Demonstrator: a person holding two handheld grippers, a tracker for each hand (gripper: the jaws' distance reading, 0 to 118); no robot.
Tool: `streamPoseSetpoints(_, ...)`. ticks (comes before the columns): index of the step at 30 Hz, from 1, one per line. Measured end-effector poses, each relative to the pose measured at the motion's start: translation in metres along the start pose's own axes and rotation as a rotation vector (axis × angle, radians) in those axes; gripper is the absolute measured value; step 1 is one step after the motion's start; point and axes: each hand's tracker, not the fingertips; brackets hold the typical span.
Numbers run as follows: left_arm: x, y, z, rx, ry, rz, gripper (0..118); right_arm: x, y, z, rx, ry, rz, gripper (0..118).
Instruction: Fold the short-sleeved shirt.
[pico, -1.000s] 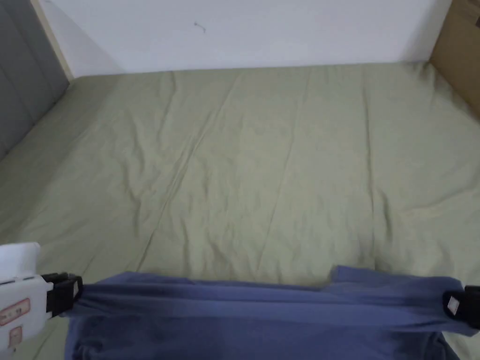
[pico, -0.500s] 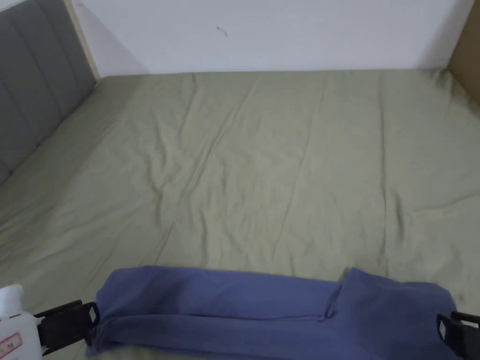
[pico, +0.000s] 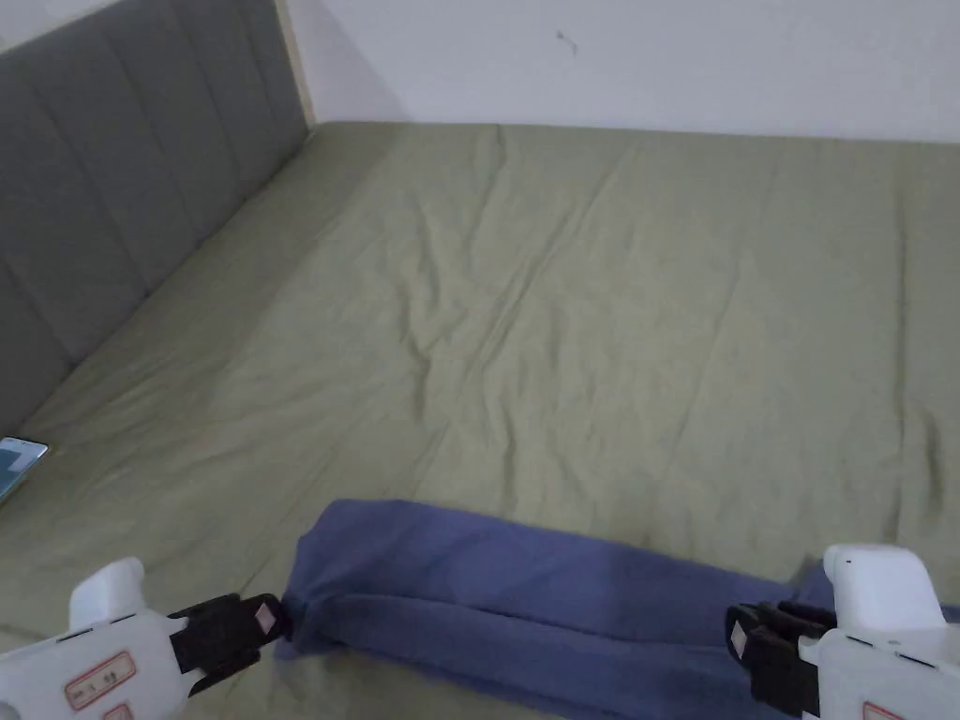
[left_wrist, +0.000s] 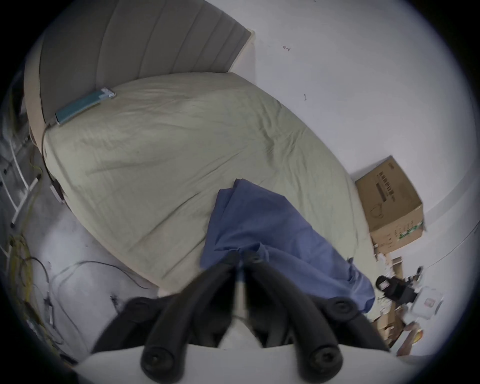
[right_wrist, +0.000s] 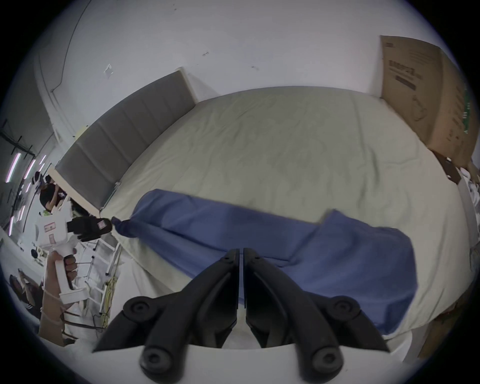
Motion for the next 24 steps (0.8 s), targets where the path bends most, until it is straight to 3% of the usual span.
streamPoseSetpoints(1, -0.004, 0.004, -0.006, -0.023, -0.011, 0.021, 114, -0.003, 0.001, -0.003, -0.01, 0.004, 0.009, 4)
streamPoseSetpoints(2, -0.005, 0.007, -0.013, -0.045, -0.035, 0.035, 117, -0.005, 0.001, -0.005, -0.018, 0.001, 0.023, 4)
streamPoseSetpoints(4, -0.011, 0.011, -0.02, -0.01, -0.129, 0.062, 111, -0.011, -0.002, -0.01, -0.05, -0.03, 0.09, 4)
streamPoseSetpoints(6, -0.018, 0.012, -0.039, -0.047, -0.108, 0.102, 112, -0.012, -0.004, -0.012, -0.069, -0.058, 0.122, 4)
streamPoseSetpoints(13, -0.051, 0.009, -0.101, -0.126, -0.223, 0.366, 115, 0.002, -0.01, -0.02, -0.115, -0.061, 0.057, 4)
streamPoseSetpoints(15, -0.05, 0.01, -0.1, -0.107, -0.237, 0.363, 114, 0.006, -0.011, -0.02, -0.123, -0.065, 0.047, 4)
streamPoseSetpoints(16, -0.051, 0.014, -0.102, -0.112, -0.215, 0.342, 107, 0.005, -0.012, -0.02, -0.125, -0.065, 0.043, 4)
streamPoseSetpoints(17, -0.051, 0.016, -0.103, -0.111, -0.192, 0.333, 88, 0.007, -0.013, -0.02, -0.126, -0.063, 0.035, 4)
streamPoseSetpoints(18, -0.046, 0.017, -0.1, -0.11, -0.113, 0.316, 32, 0.009, -0.013, -0.022, -0.134, -0.053, 0.027, 4)
streamPoseSetpoints(19, -0.046, 0.017, -0.1, -0.109, -0.051, 0.291, 6, 0.01, -0.013, -0.023, -0.139, -0.049, 0.019, 4)
streamPoseSetpoints(21, -0.05, 0.01, -0.108, -0.174, -0.156, 0.41, 5, 0.011, -0.014, -0.023, -0.138, -0.05, 0.008, 4)
streamPoseSetpoints(24, -0.034, 0.021, -0.094, -0.129, -0.117, 0.333, 5, 0.017, -0.016, -0.016, -0.122, -0.055, -0.018, 4)
